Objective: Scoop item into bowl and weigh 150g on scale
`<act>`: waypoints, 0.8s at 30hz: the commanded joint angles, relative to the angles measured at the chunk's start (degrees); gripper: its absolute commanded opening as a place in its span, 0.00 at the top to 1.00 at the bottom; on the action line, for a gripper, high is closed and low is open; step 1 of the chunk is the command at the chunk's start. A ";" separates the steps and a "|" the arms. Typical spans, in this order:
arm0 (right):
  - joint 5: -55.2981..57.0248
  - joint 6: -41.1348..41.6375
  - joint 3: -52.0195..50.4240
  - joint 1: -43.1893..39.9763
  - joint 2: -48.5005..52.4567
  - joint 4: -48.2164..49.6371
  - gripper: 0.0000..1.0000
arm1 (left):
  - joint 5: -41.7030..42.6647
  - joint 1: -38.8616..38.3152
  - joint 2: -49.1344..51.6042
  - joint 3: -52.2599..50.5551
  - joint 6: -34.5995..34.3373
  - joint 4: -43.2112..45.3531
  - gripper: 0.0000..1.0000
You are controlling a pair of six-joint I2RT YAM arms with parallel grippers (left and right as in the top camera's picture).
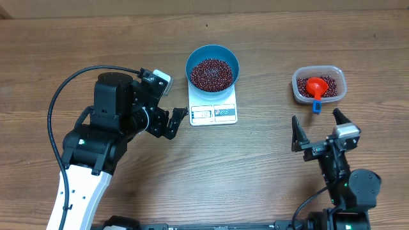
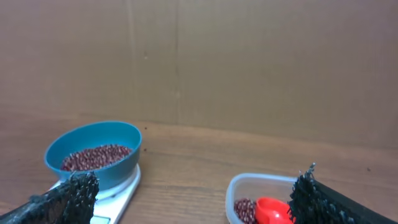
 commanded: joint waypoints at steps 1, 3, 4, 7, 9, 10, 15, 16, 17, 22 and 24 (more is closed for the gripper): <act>6.14 -0.55 -5.46 2.80 -4.07 2.36 0.00 | -0.17 -0.37 -0.39 1.05 -1.01 0.02 0.00; 6.60 -0.52 -8.15 3.48 -7.21 2.38 0.00 | -0.17 -0.37 -0.39 1.07 -1.01 0.02 0.00; 6.58 -0.52 -8.74 3.48 -7.98 2.36 0.00 | -0.17 -0.37 -0.39 1.05 -1.01 0.02 0.00; 6.56 -0.50 -11.72 3.48 -10.93 2.36 0.00 | -0.17 -0.37 -0.39 1.05 -1.01 0.02 0.00; 6.49 -0.50 -13.09 3.48 -12.61 1.46 0.00 | -0.20 -0.37 -0.39 1.05 -1.01 0.02 0.00; 6.01 -0.50 -13.00 3.54 -13.31 0.35 0.00 | -0.17 -0.37 -0.39 1.05 -1.01 0.02 0.00; 7.52 -0.28 -13.03 3.52 -15.82 -3.98 0.00 | -0.17 -0.37 -0.39 1.05 -1.01 0.02 0.00; 7.67 -0.33 -13.03 3.52 -15.80 -4.00 0.00 | -0.20 -0.37 -0.39 1.05 -1.01 0.02 0.00; 7.65 -0.31 -13.03 3.52 -15.80 -4.00 0.00 | -0.20 -0.37 -0.39 1.05 -1.01 0.02 0.00; 7.61 -0.31 -13.03 3.52 -15.80 -3.96 0.00 | -0.17 -0.37 -0.39 1.05 -1.01 0.02 0.00; 7.61 -0.31 -13.03 3.52 -15.80 -3.96 0.00 | -0.17 -0.37 -0.39 1.05 -1.01 0.02 0.01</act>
